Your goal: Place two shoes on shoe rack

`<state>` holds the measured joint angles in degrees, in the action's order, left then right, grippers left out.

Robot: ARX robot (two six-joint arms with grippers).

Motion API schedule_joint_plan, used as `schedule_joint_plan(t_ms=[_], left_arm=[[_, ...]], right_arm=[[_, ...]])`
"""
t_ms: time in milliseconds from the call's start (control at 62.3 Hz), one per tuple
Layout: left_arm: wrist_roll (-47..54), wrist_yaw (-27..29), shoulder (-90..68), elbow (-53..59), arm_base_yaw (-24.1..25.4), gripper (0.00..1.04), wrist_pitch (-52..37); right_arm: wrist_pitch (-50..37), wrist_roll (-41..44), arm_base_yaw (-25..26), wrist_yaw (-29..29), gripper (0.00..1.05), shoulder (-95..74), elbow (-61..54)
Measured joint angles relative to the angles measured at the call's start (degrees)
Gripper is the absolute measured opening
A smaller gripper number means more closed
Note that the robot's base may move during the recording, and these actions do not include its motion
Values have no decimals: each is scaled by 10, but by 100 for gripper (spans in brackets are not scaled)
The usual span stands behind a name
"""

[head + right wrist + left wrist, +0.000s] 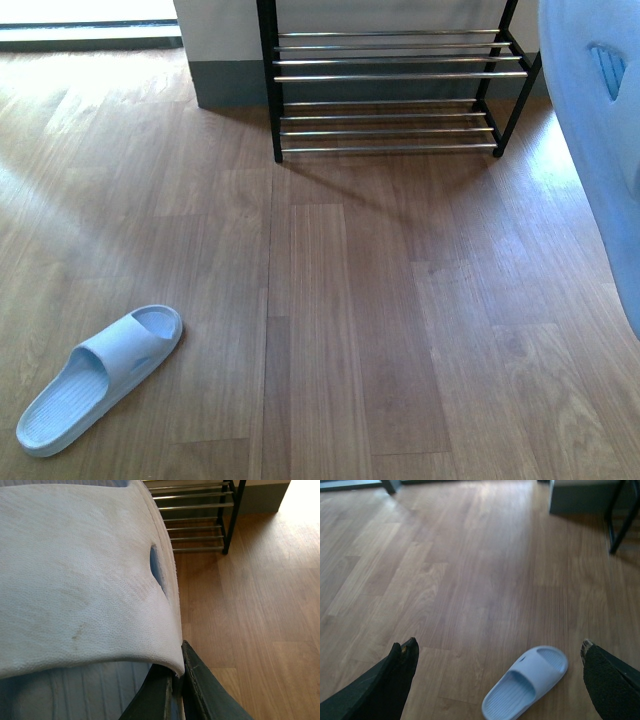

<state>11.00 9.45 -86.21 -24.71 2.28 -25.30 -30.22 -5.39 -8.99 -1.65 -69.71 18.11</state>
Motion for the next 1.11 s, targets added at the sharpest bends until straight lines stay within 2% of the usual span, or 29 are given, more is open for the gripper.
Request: schedule_joint_plan(t_ms=[96,225,481,706,995,1107], left_arm=[[-38,20,-188,-85,-31,95,19],[-93,31,-332,-165,-50,95,42],[-16,47,-540,-300,-63,95,104],[-55,92,-650,-376,-42,95,146],[-45,84,-724,-452,-32,95,172],[-44,64,-744,-480,-32,95,176]], right_arm=[[0,0,0,0,2,0,0],[0,0,0,0,2,0,0],[0,0,0,1,2,0,0],[0,0,0,1,2,0,0],[0,0,0,1,2,0,0],[0,0,0,0,2,0,0]])
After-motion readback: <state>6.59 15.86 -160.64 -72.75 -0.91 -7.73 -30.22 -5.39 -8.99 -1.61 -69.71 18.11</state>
